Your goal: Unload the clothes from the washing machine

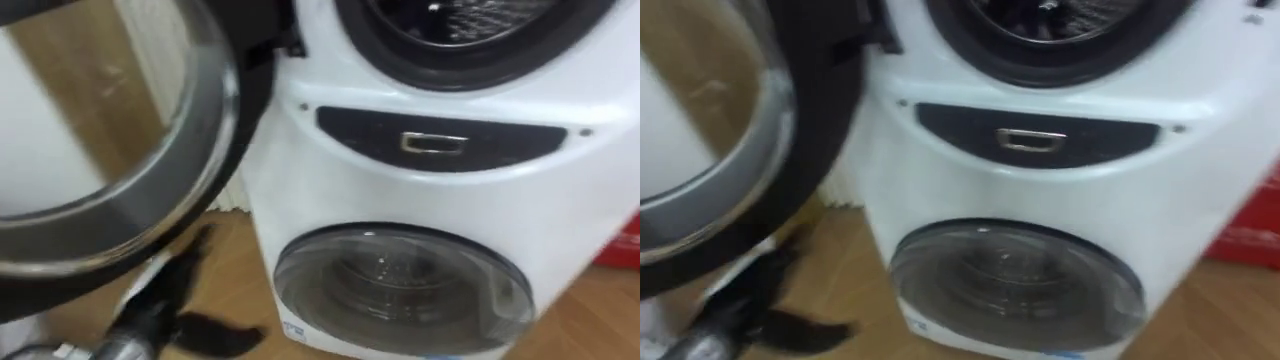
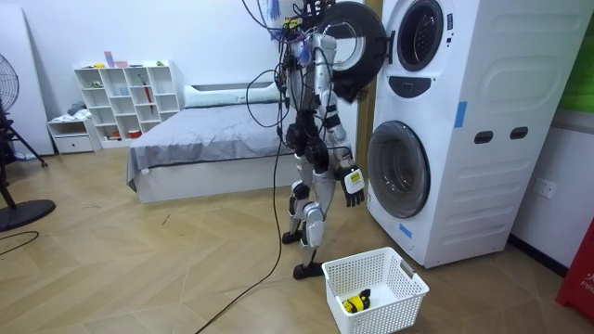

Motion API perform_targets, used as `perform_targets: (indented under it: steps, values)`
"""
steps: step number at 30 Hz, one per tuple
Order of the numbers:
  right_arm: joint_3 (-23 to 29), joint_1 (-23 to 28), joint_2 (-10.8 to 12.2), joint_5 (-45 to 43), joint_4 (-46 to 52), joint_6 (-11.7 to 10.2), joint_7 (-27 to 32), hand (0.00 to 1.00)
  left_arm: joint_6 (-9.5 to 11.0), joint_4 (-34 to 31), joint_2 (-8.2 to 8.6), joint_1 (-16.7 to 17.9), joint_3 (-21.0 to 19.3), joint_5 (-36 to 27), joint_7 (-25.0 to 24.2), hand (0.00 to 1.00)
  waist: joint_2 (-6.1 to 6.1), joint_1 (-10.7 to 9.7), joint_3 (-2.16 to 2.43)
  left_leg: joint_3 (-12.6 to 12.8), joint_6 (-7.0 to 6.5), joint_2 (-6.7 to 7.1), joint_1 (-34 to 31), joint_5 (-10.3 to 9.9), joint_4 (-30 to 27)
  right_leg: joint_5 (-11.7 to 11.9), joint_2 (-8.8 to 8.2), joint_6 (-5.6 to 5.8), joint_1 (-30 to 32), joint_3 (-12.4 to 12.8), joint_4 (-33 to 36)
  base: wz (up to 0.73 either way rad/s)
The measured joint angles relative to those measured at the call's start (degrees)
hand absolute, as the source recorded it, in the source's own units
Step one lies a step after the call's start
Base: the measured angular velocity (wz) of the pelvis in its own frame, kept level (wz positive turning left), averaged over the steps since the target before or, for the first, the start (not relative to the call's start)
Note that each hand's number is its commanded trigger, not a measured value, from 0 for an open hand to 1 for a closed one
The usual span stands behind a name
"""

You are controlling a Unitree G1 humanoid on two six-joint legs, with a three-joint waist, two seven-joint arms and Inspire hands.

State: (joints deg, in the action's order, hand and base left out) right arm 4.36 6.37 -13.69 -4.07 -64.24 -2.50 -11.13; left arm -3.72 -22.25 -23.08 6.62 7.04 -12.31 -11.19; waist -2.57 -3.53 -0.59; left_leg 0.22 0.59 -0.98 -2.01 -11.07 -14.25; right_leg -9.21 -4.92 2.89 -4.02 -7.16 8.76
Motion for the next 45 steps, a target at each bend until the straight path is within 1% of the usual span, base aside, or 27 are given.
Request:
perform_targets:
  steps: [1,2,3,4,5,6,7,11,13,15,18,19,22,25,27,30,32,34,35,37,38,39,40,41,42,43,45]
  values:
    - [-0.68,0.33,0.00,1.33,-0.01,-0.14,0.43,0.00,1.93,-0.48,0.59,-0.59,-0.18,-0.93,-1.23,0.00,-0.15,-0.77,0.48,1.57,0.01,-0.17,1.79,0.00,0.99,-0.19,0.03,0.05,-0.61,1.10,-0.02,-0.61]
    - [-0.86,0.56,0.02,1.81,-0.01,-0.14,0.66,0.00,2.48,-0.64,0.93,-0.85,-0.22,-1.14,-1.94,0.00,-0.14,-1.09,0.52,2.14,0.01,-0.19,2.75,0.00,1.34,-0.35,0.03,0.05,-0.95,1.60,-0.03,-0.55]
    - [-0.91,0.98,0.13,2.26,-0.03,0.04,0.91,0.00,3.49,-0.33,2.16,-0.19,-0.20,-1.35,-3.71,0.00,-0.01,-1.15,0.58,3.24,0.03,-0.21,4.37,-0.01,2.19,-0.85,0.02,0.02,-1.33,2.46,0.11,-0.43]
    - [-0.89,1.26,0.35,2.90,-0.07,0.08,1.14,0.00,3.68,0.20,3.48,0.53,-0.19,-1.26,-5.69,0.00,0.28,-1.28,0.53,3.96,0.03,-0.29,5.46,-0.01,2.81,-1.08,0.02,-0.01,-1.71,2.79,0.16,-0.35]
    - [-0.90,1.38,0.49,3.43,-0.18,0.09,1.13,0.00,3.63,0.55,3.93,1.25,-0.11,-1.16,-6.62,0.00,0.51,-1.30,0.53,4.20,0.04,-0.32,5.72,-0.01,2.88,-1.19,0.04,-0.05,-1.84,2.94,0.15,-0.14]
    - [-0.89,1.43,0.81,4.30,-0.52,0.09,1.14,0.00,3.53,1.16,4.51,2.95,-0.10,-0.98,-8.32,0.00,1.11,-1.37,0.57,4.36,0.04,-0.34,5.89,-0.01,2.87,-1.25,0.07,-0.06,-1.98,3.04,0.08,0.00]
    - [-0.93,1.45,1.14,5.34,-0.78,0.10,1.24,0.00,3.29,1.55,4.53,4.06,-0.02,-0.41,-9.51,0.00,1.92,-1.38,0.51,4.36,0.04,-0.36,5.89,-0.01,2.87,-1.26,0.09,-0.07,-2.00,3.03,0.02,0.00]
    - [-1.47,0.69,2.37,6.57,-0.76,0.03,2.26,0.00,3.26,2.04,4.53,5.33,-0.02,1.30,-10.88,0.00,3.59,-0.80,-0.01,4.32,0.12,-0.36,5.71,-0.06,2.90,-1.26,0.09,-0.06,-2.01,2.93,-0.04,0.03]
    - [-2.70,0.22,2.48,6.70,-0.76,-0.06,2.34,0.00,3.25,2.66,4.57,5.45,0.02,1.78,-11.00,0.00,3.83,-0.81,-0.03,4.30,0.20,-0.36,5.67,-0.15,2.91,-1.25,0.09,-0.05,-2.02,2.89,-0.05,0.00]
    - [-3.16,-0.16,2.49,6.82,-0.76,-0.08,2.37,0.00,3.28,2.68,4.72,5.47,0.02,1.79,-11.15,0.00,3.59,-0.88,0.00,4.30,0.24,-0.37,5.68,-0.22,2.98,-1.25,0.10,-0.05,-2.00,2.85,-0.01,0.00]
    - [-3.18,-0.16,2.46,7.90,-0.76,-0.10,2.95,0.00,3.63,2.69,5.02,6.42,0.22,1.78,-11.88,0.00,2.56,-0.98,0.39,4.25,0.25,-0.45,5.81,-0.23,3.43,-1.25,0.15,-0.05,-2.01,2.37,0.04,0.02]
    - [-3.18,-0.13,2.42,8.26,-0.76,-0.10,3.16,0.00,3.65,2.70,5.48,7.09,0.36,1.85,-11.98,0.00,2.40,-0.98,0.26,4.26,0.25,-0.47,5.82,-0.23,3.45,-1.25,0.16,-0.05,-2.00,2.34,0.04,0.00]
    - [-3.24,-0.14,2.34,8.86,-0.82,-0.12,4.03,0.00,3.99,4.32,6.63,7.95,0.88,1.99,-11.96,0.00,1.71,-0.78,0.19,4.29,0.25,-0.46,5.85,-0.23,3.50,-1.25,0.16,-0.05,-1.99,2.25,0.06,0.00]
    - [-3.25,-0.55,2.37,8.85,-1.50,-0.55,3.92,0.00,4.01,5.82,7.33,8.08,0.96,4.49,-11.93,0.00,1.74,-0.79,0.06,4.31,0.25,-0.48,5.74,-0.22,3.53,-1.26,0.16,-0.03,-1.89,2.13,0.08,0.00]
    - [-3.21,-0.71,2.37,8.85,-1.83,-0.54,3.59,0.00,4.08,6.48,7.35,8.17,0.96,6.02,-12.00,0.00,2.03,-0.87,-0.07,4.31,0.25,-0.48,5.71,-0.23,3.52,-1.27,0.15,-0.02,-1.88,2.08,0.06,0.00]
    - [-3.16,-0.70,2.36,8.76,-1.35,-0.41,2.67,0.00,4.09,9.68,7.24,8.19,0.96,6.27,-12.02,0.00,2.31,-0.97,-0.07,4.33,0.26,-0.47,5.52,-0.23,3.53,-1.29,0.15,0.01,-1.73,2.12,-0.01,0.00]
    - [-3.08,-0.69,2.36,8.78,-1.13,-0.42,2.49,0.00,4.63,14.16,7.47,8.11,0.99,6.29,-12.01,0.00,2.31,-1.07,-0.05,4.41,0.26,-0.47,5.55,-0.23,3.54,-1.29,0.15,0.00,-1.74,2.21,-0.08,0.00]
    - [-3.10,-0.67,2.36,8.78,-1.14,-0.42,2.63,0.00,5.75,25.47,8.12,8.51,1.12,6.26,-11.43,0.00,2.23,-0.90,0.01,4.54,0.26,-0.46,5.91,-0.23,3.56,-1.29,0.18,0.01,-2.07,2.32,-0.12,-0.02]
    - [-3.10,-0.69,2.33,8.78,-1.15,-0.41,2.71,0.00,6.03,29.12,8.21,8.66,1.17,6.25,-11.03,0.00,2.23,-0.90,0.02,4.62,0.26,-0.46,5.99,-0.23,3.57,-1.29,0.18,0.01,-2.07,2.35,-0.11,-0.06]
    - [-2.87,-0.08,2.31,8.73,-0.70,-0.35,3.01,0.00,6.10,43.40,8.41,9.66,0.58,6.21,-8.67,0.00,2.42,-0.90,0.09,4.86,0.26,-0.47,6.13,-0.23,3.61,-1.31,0.20,0.02,-2.05,2.44,-0.16,-0.06]
    - [-2.87,0.33,2.33,8.59,-0.28,-0.26,3.08,0.00,6.15,47.15,8.50,9.82,0.12,6.22,-8.05,0.00,2.40,-0.67,0.18,5.07,0.26,-0.48,6.14,-0.23,3.61,-1.33,0.20,0.03,-2.05,2.42,-0.16,0.00]
    - [-2.68,0.50,2.45,8.10,-0.17,0.16,3.12,0.00,6.19,55.14,8.66,9.78,-1.02,6.08,-6.91,0.00,2.51,-0.35,0.26,5.55,0.27,-0.54,6.21,-0.23,3.63,-1.33,0.20,0.04,-2.06,2.39,-0.19,-0.08]
    - [-2.36,0.57,2.52,8.47,-0.45,0.08,2.96,0.00,6.21,62.72,9.31,9.73,-3.70,4.75,-5.82,0.00,3.00,0.50,0.13,5.95,0.33,-0.61,6.53,-0.27,3.71,-1.33,0.21,0.04,-2.05,2.37,-0.15,-0.15]
    - [-2.34,0.67,2.49,8.89,-0.95,0.07,2.93,0.00,6.21,66.51,9.36,9.84,-4.86,3.40,-5.14,0.00,3.30,0.87,0.24,6.23,0.45,-0.68,6.75,-0.34,3.82,-1.33,0.25,0.03,-2.04,2.33,-0.14,-0.15]
    - [-1.85,1.16,2.50,9.08,-1.28,0.11,2.98,0.00,6.21,71.13,9.34,10.18,-7.23,1.57,-4.08,0.00,3.59,1.54,0.43,6.27,0.65,-0.75,6.84,-0.51,3.84,-1.33,0.31,0.03,-2.07,2.34,-0.10,-0.10]
    - [-0.88,1.81,2.49,9.04,-1.38,0.12,2.92,0.00,6.22,74.83,9.33,10.47,-10.16,-0.50,-2.82,0.00,3.71,2.57,0.49,6.31,0.62,-0.80,7.04,-0.61,3.89,-1.32,0.31,0.02,-2.09,2.32,0.00,-0.03]
    - [0.95,1.76,2.41,8.75,-1.62,0.11,2.93,0.00,6.22,78.10,9.24,10.70,-14.16,-2.15,-0.66,0.00,3.61,3.01,0.44,6.26,0.49,-0.88,7.31,-0.96,3.86,-1.30,0.32,0.03,-2.41,2.04,0.13,0.00]
